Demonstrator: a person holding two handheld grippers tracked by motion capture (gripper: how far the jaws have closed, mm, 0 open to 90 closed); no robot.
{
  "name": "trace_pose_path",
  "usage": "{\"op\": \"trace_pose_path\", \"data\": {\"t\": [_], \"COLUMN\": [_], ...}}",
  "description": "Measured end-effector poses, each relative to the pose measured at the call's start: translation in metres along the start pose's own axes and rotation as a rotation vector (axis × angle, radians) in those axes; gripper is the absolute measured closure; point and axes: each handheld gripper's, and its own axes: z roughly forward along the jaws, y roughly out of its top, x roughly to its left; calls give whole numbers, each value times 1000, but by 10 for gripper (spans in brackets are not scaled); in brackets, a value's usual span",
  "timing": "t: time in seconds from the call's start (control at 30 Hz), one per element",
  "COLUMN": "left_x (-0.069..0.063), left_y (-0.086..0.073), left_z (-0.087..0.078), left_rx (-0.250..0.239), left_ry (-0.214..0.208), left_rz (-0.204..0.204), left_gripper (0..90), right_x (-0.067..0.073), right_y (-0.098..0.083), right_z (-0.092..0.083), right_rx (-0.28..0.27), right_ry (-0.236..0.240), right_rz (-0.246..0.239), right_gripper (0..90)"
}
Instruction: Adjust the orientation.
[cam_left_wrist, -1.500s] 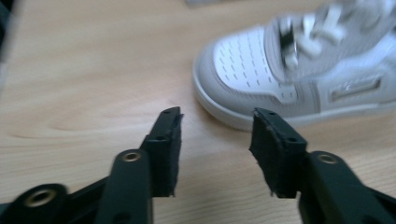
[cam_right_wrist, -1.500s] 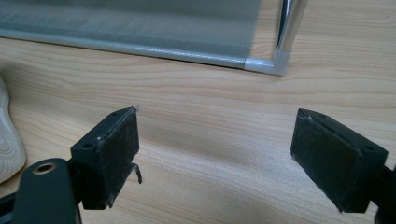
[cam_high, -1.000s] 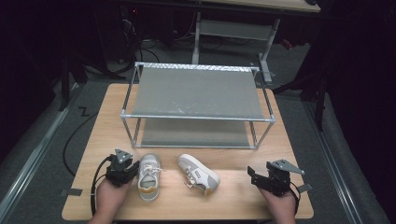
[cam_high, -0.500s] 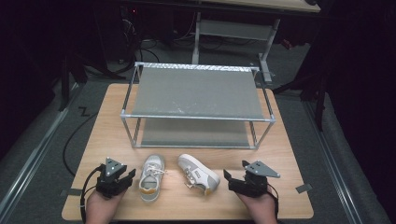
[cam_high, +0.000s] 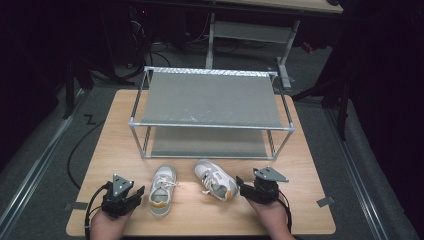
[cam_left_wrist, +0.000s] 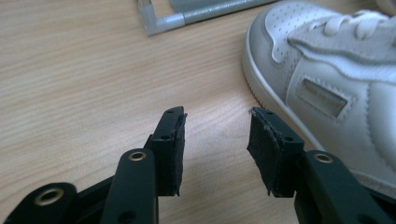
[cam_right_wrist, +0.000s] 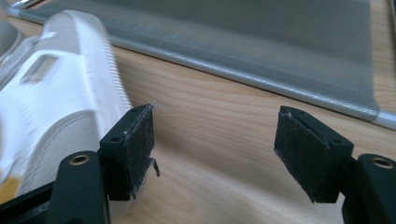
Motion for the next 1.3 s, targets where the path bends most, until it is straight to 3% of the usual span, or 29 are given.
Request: {"op": "trace_pose_path", "data": {"t": [0.17, 0.3, 0.33, 0.37, 0.4, 0.43, 0.47, 0.67, 0.8, 0.93, 1.1, 1.3], "left_x": [-3, -9, -11, -11, -13, -13, -14, -17, -17, -17, -19, -18], "left_y": [-1, 0, 0, 0, 0, 0, 0, -2, -4, -6, -6, -5], "left_z": [5, 8, 8, 8, 7, 7, 7, 6, 4, 3, 3, 3], "left_rx": [19, 30, 31, 31, 32, 32, 30, 26, 24, 32, 30, 26], "left_ry": [-4, -22, -24, -24, -31, -31, -38, -42, -46, -50, -54, -63], "left_rz": [9, 33, 41, 41, 41, 41, 45, 43, 51, 52, 62, 55], "left_gripper": [561, 565, 564, 565, 566, 568, 571, 585, 581, 584, 604, 617], "right_x": [-7, -10, -10, -10, -6, -6, 2, 20, 22, 25, 24, 22], "right_y": [2, 1, 2, 2, 6, 6, 7, 9, 11, 10, 9, 9], "right_z": [-4, -4, -11, -11, -14, -14, -14, 1, 9, 20, 22, 20], "right_rx": [-34, -47, -104, -104, -136, -136, -147, -128, -119, -68, -60, -52], "right_ry": [-32, -17, 11, 11, 47, 47, 83, 122, 128, 111, 115, 110], "right_rz": [4, 15, 21, 21, 28, 28, 12, -46, -44, -52, -39, -27], "right_gripper": [319, 346, 388, 388, 420, 420, 445, 518, 563, 622, 638, 729]}}
